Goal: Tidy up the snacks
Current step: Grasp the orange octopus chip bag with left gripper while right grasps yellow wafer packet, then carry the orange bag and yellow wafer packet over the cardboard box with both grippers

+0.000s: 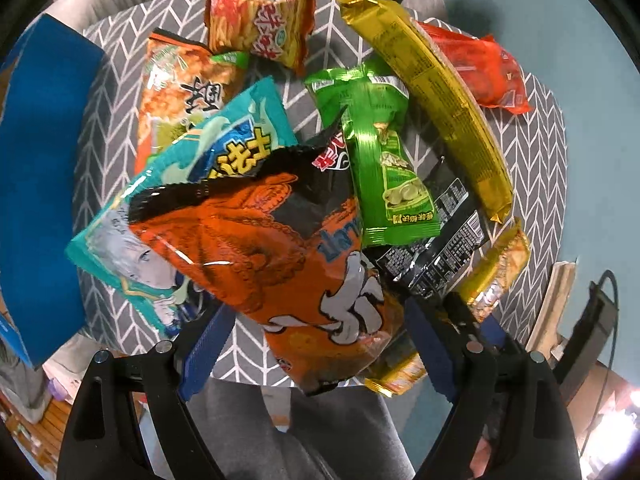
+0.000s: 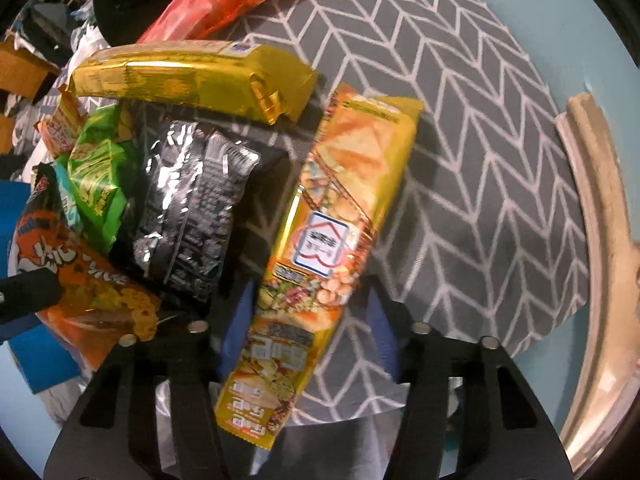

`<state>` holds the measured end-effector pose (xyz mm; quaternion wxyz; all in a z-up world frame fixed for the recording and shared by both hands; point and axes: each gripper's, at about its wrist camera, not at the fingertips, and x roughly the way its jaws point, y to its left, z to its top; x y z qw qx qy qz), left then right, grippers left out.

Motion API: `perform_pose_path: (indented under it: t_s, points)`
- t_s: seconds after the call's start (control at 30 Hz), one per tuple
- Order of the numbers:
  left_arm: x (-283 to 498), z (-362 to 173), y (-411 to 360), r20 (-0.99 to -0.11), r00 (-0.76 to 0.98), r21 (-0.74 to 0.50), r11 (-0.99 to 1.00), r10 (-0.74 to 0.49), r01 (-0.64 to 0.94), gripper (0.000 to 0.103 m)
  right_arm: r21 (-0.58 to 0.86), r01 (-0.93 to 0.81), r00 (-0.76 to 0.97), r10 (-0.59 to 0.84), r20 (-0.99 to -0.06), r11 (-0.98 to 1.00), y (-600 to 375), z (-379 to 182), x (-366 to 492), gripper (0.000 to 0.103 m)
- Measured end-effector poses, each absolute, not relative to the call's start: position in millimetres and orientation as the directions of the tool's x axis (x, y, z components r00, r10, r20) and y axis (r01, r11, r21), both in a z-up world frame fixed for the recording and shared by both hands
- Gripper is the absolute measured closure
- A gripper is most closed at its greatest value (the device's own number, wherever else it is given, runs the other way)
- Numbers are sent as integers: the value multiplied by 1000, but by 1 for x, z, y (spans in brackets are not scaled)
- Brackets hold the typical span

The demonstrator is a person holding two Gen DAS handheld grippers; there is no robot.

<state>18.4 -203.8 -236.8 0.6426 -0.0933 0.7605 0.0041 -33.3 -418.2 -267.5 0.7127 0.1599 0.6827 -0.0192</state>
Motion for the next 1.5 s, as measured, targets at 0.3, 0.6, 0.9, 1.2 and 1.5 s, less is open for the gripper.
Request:
perform_pose_path:
  t_s: [0.3,0.6,0.9,1.2,1.5]
  points:
    - [21,-259,-197,-966,-191,-135,968,-176,-211,31,180,244,100,160,-982,953,-478,-255,-16,62]
    - [19,-265,-200,-970,-179,-135,975,-166,-175,45,122,232,97,102,-990,965,-485,-265,6,59]
    - [14,-242,-191,-978,-152,-137,989,-143,-50,51,131,179,104,113,-988,975,-503,-258,1,75]
    - [15,-200,-178,-993,-42,-110,992,-108,64,51,128,92,147,114,-983,988,-499,-214,-22,75]
    - [11,-166,-162,-996,40,-74,988,-81,137,51,146,7,206,141,-968,989,-472,-157,-26,75]
